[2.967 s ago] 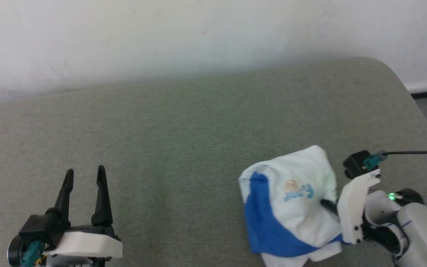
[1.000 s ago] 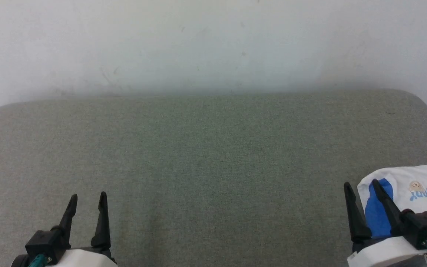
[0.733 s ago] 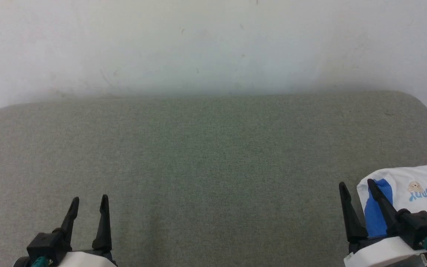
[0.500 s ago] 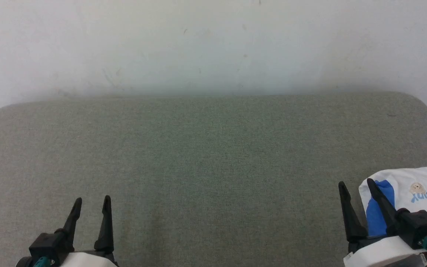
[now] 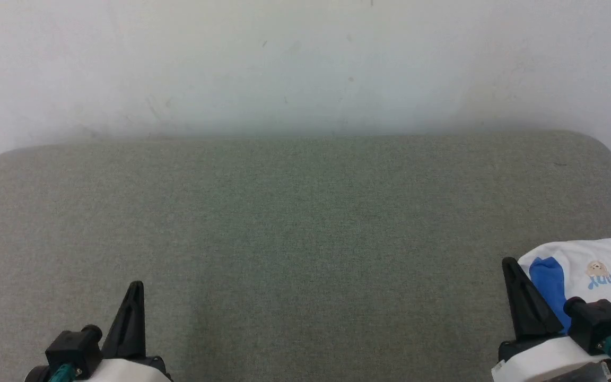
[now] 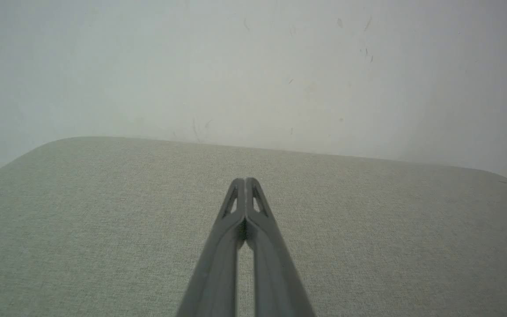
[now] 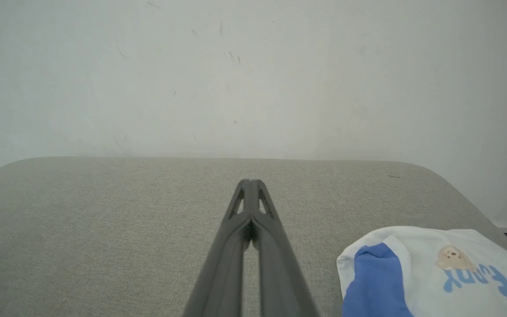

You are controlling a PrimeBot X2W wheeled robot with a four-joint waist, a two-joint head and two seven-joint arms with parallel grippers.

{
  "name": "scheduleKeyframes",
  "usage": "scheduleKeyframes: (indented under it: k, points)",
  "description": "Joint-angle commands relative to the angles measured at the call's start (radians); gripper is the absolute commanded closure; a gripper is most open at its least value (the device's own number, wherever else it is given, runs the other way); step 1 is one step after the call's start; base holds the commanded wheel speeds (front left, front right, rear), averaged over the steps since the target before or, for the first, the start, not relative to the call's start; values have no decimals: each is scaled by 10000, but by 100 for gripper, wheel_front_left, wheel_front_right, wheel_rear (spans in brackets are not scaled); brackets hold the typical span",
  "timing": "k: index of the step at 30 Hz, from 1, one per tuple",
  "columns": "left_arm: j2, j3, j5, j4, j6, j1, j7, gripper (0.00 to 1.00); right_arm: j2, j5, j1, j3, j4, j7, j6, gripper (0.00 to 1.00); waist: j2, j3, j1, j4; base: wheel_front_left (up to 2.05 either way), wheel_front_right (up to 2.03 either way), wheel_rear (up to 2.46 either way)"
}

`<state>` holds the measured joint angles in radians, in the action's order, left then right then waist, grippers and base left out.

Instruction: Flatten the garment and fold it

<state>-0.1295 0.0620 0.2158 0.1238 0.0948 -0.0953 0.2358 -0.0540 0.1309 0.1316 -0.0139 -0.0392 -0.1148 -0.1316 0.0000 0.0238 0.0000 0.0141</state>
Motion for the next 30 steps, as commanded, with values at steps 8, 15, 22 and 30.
scheduleKeyframes:
  k: [8, 15, 22, 30]
  points:
    - [82, -63, -294, -136, -123, 140, -188, 100, 7, -157, -180, 19, 49, 106, 1, 100, 0, -17, 0, -10, 0, 0, 0]
    - [129, -99, -417, -209, -178, 193, -331, 100, 9, -233, -255, 27, 72, 175, 2, 100, 0, -32, 0, -19, 0, 0, 0]
    - [175, -136, -540, -281, -232, 247, -473, 100, 11, -308, -329, 35, 94, 243, 2, 100, 0, -46, 0, -27, 0, 0, 0]
    - [229, -178, -680, -364, -294, 308, -637, 100, 13, -395, -415, 44, 120, 322, 3, 100, 0, -63, 0, -37, 0, 0, 0]
